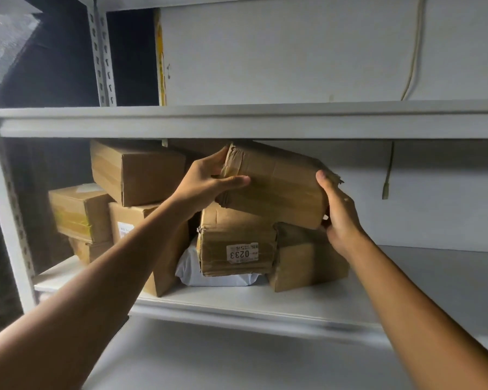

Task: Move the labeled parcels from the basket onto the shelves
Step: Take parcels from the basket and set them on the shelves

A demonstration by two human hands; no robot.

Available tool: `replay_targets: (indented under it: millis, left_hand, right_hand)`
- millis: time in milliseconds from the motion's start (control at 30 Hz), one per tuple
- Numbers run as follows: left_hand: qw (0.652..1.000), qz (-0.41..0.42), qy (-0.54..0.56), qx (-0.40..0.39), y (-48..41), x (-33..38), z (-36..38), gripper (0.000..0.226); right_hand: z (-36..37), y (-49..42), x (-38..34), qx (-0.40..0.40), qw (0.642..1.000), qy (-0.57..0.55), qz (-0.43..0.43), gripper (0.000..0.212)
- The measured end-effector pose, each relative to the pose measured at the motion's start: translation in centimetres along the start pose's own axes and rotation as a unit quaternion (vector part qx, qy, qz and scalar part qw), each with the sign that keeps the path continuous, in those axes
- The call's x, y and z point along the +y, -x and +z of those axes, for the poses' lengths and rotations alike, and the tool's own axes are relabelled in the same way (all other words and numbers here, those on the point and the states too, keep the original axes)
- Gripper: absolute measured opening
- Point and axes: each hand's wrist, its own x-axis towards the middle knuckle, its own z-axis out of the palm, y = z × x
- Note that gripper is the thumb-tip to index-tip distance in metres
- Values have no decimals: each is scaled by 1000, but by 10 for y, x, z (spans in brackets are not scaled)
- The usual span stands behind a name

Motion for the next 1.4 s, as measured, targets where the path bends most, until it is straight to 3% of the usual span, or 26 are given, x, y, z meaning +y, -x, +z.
replay_targets:
  millis: [100, 233, 433, 500, 600, 733, 967, 1067, 1200, 1400]
  left_hand:
    - [999, 12, 23, -44, -8, 9, 20, 71]
    - [992, 31, 48, -114, -17, 27, 60, 67]
    - [975, 73, 58, -204, -24, 64, 156, 49]
    - [970, 71, 69, -223, -26, 70, 191, 60]
    - [957, 60, 99, -264, -15, 80, 254, 94]
    - [922, 51, 179, -339, 22, 93, 343, 84]
    - [873, -37, 237, -424, 109, 118, 471, 78]
    - [866, -67, 250, -429, 137, 128, 512, 75]
    - [856, -131, 272, -420, 171, 139, 560, 41]
    - [826, -170, 320, -432, 210, 146, 596, 41]
  right_hand:
    - [-28, 12, -8, 40, 999, 12, -4, 29]
    - [-74, 34, -22, 87, 995, 33, -24, 25]
    - [-166, 81, -46, 181, 982, 54, -27, 26]
    - [-196, 97, -55, 201, 977, 63, -26, 28]
    - [-249, 128, -63, 241, 967, 76, -32, 18]
    - [-320, 184, -58, 305, 949, 69, -31, 15]
    - [-432, 289, -29, 395, 916, 74, 7, 36]
    - [-461, 325, -22, 417, 906, 66, 28, 27]
    - [-484, 357, -20, 454, 888, 49, 52, 12]
    - [-507, 400, -12, 481, 871, 46, 90, 10]
